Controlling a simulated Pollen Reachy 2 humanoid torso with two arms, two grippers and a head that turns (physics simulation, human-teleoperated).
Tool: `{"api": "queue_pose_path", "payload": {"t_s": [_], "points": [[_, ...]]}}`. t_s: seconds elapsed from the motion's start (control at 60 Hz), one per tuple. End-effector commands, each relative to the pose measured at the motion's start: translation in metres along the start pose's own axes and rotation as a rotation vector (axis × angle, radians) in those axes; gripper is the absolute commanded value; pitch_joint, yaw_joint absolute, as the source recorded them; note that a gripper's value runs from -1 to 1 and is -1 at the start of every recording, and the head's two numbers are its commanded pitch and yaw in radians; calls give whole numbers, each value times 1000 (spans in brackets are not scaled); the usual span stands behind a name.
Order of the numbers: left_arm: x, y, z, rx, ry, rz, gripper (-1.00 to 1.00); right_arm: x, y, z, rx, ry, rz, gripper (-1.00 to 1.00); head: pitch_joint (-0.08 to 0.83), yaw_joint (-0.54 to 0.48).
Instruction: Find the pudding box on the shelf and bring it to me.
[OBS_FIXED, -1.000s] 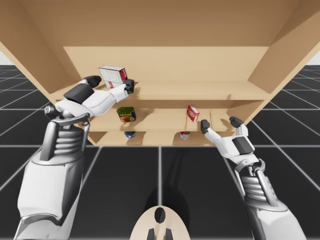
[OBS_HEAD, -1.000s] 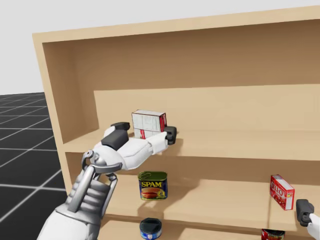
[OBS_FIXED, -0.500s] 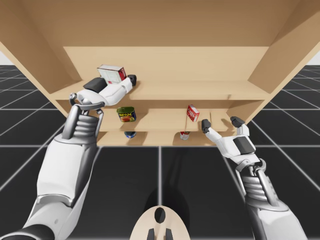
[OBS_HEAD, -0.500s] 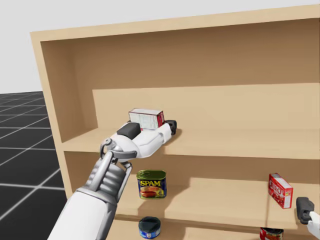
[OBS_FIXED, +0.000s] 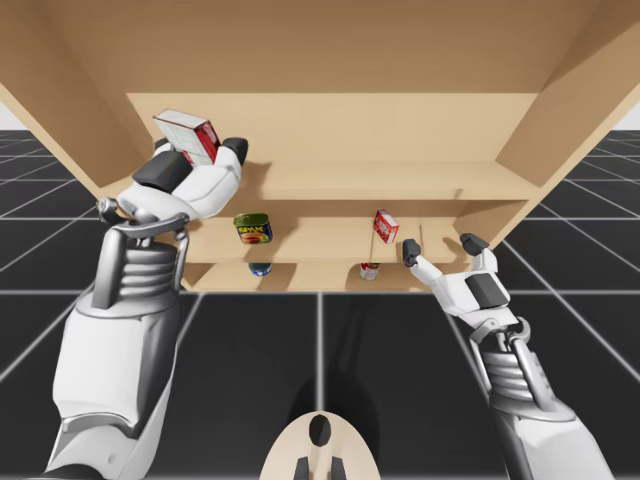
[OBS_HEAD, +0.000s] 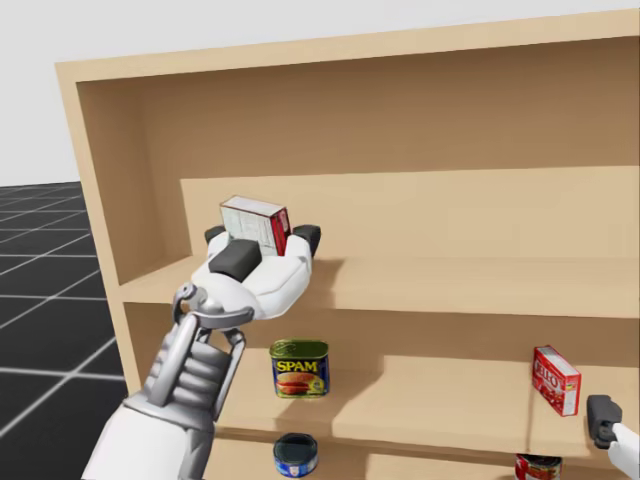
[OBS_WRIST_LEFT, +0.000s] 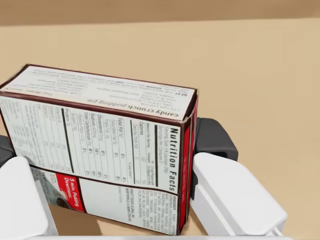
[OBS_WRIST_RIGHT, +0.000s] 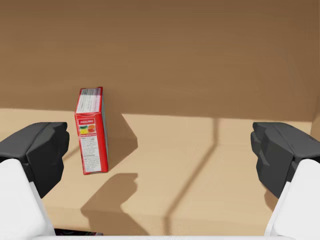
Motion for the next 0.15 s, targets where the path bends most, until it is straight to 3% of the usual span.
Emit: {"api": "queue_pose_path", "payload": {"t_s": [0.017, 0.15], "points": [[21, -4, 36, -11, -31, -35, 1000, -1, 0, 0, 0, 1, 2, -1000, 142, 208], [18, -10, 82, -40, -44, -52, 1000, -2, 1, -1, -1, 13, -3, -1000, 144, 207]]}}
